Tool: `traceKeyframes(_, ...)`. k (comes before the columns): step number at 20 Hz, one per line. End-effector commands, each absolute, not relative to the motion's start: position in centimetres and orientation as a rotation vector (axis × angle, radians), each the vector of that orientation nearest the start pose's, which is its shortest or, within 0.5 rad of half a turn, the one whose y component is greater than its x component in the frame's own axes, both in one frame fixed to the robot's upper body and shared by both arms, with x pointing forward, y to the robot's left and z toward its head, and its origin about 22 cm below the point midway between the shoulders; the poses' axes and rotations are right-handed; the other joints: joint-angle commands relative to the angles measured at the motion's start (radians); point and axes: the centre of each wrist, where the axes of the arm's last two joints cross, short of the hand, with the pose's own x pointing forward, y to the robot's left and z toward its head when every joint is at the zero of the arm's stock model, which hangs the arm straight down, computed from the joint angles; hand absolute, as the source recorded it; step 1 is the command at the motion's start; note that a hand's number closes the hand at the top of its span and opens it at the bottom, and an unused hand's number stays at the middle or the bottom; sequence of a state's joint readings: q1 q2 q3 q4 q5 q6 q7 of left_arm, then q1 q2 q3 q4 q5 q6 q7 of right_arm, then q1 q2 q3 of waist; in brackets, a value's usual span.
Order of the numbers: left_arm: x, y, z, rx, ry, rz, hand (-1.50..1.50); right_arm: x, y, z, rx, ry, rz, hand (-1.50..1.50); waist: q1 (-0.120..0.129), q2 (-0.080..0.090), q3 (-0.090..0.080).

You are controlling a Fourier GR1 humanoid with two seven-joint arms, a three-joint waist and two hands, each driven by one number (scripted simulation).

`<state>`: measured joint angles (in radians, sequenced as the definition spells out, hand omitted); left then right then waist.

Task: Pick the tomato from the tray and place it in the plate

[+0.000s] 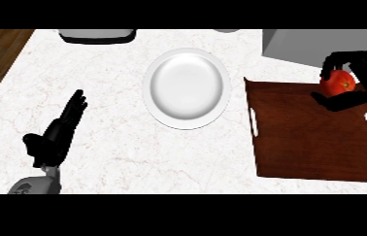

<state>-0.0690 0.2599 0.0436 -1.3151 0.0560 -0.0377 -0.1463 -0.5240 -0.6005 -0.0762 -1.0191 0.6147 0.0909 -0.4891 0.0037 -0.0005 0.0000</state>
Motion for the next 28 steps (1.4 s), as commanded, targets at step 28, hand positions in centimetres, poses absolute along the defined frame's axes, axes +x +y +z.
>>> traceKeyframes(28, 25.5, 30.1, -1.0, 0.132, -1.520, -0.153, 0.00, 38.6, -11.8, 13.0, -0.483, -1.892, 1.119, 1.50, 0.007, 0.001, 0.000)
